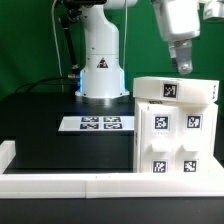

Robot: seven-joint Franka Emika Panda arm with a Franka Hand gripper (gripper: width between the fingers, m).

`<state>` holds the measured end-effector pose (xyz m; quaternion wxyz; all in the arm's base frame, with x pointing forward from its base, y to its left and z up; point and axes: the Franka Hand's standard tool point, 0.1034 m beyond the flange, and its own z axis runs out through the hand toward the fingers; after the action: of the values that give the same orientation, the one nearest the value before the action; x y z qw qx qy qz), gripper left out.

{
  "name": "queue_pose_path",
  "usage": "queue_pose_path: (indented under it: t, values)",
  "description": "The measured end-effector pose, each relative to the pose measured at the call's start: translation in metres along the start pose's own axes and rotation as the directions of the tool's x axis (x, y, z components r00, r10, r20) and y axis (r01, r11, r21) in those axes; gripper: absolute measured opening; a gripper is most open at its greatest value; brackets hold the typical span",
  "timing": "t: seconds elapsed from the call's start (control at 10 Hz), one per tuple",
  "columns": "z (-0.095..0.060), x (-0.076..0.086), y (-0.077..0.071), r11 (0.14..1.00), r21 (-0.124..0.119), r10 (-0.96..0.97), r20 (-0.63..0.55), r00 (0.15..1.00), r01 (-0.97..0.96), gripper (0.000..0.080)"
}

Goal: Assemble cabinet

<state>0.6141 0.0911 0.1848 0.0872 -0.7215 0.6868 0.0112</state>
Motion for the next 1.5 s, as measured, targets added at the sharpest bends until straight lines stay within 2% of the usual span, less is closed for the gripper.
queue_pose_path:
  t: [0.2, 0.3, 0.8, 1.0, 1.1, 1.5]
  values:
    - [-0.002, -0.0034, -0.0038, 0.962, 0.0, -0.272, -0.004, 0.962, 0.272, 0.0797]
    - [-0.0032, -0.0054, -0.0057, 0.922, -0.008, -0.388, -0.006, 0.922, 0.388, 0.0797]
    - [-0.0024, -0.0034, -0.0049, 0.757, -0.012, -0.654, -0.004, 0.757, 0.653, 0.0797]
    - [-0.0015, -0.0008, -0.0087, 0.463, -0.043, -0.886, -0.052, 0.461, 0.885, 0.0797]
    - [0.0, 0.0007, -0.0084, 0.268, -0.054, -0.963, -0.042, 0.266, 0.962, 0.0797]
    - [0.0027, -0.0018, -0.0032, -0.144, -0.082, -0.99, 0.016, -0.144, 0.986, 0.0797]
